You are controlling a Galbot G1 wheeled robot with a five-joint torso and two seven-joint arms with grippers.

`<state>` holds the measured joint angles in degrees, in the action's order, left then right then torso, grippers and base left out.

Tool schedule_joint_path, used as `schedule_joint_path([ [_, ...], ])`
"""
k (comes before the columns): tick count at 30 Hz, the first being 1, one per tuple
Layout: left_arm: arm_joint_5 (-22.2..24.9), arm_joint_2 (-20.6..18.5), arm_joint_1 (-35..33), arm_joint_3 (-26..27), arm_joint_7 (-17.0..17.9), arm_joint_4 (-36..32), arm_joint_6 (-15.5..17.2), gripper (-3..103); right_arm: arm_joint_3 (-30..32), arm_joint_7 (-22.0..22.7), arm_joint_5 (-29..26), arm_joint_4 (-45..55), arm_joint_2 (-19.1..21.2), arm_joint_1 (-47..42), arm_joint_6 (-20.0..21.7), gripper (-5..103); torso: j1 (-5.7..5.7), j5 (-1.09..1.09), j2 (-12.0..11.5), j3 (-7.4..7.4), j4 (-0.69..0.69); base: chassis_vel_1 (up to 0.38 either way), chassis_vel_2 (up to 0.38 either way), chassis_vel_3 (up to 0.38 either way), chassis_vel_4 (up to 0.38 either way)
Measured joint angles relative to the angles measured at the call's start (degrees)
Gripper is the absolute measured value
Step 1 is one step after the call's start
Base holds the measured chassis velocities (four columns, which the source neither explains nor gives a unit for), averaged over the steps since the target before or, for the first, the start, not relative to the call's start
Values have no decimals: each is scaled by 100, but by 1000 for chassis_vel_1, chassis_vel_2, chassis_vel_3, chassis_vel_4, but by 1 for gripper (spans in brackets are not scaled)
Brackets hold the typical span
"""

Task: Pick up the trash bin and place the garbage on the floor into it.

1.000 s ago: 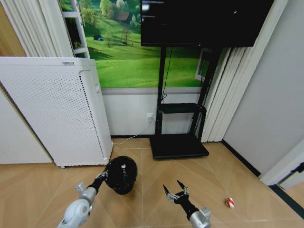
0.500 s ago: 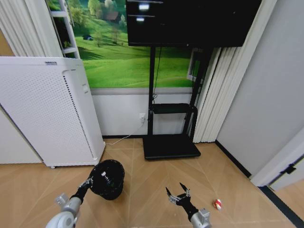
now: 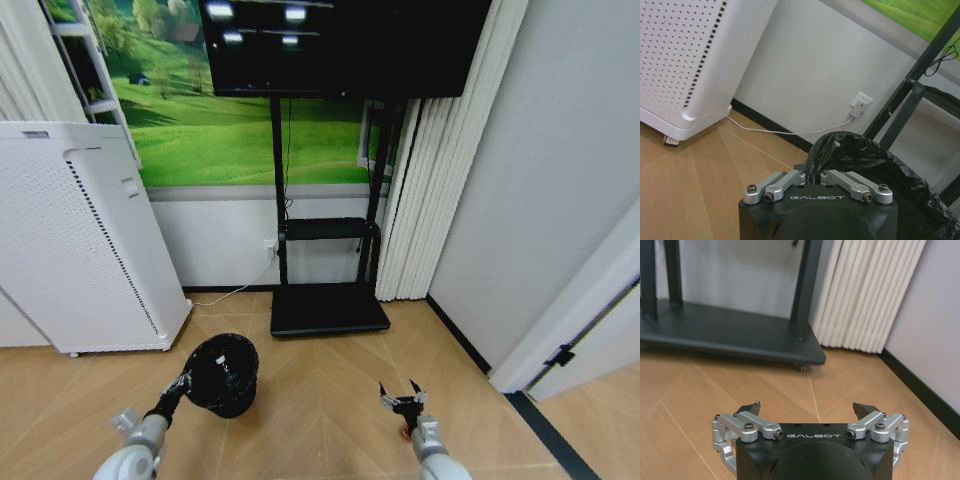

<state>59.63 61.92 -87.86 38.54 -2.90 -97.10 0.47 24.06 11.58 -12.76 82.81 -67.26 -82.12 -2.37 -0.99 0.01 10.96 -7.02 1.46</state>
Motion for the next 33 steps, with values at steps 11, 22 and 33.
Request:
schedule_joint_path([
  [11,-2,43,-28,-36,-191,47,13,7,-56,115,-333,-1195,-143,347,379,100,0,-1,0,0,2,25,25,-17,-21],
  [22,55,-134,-122,1,-213,-5,41,7,-195,32,-325,-2473,-388,946,323,99,0,-1,0,0,2,0,0,0,0],
  [33,-43,-150,-202,-74,-213,11,1,7,-307,60,285,-3729,-531,1798,28,92,0,0,0,0,0,0,0,0,0],
])
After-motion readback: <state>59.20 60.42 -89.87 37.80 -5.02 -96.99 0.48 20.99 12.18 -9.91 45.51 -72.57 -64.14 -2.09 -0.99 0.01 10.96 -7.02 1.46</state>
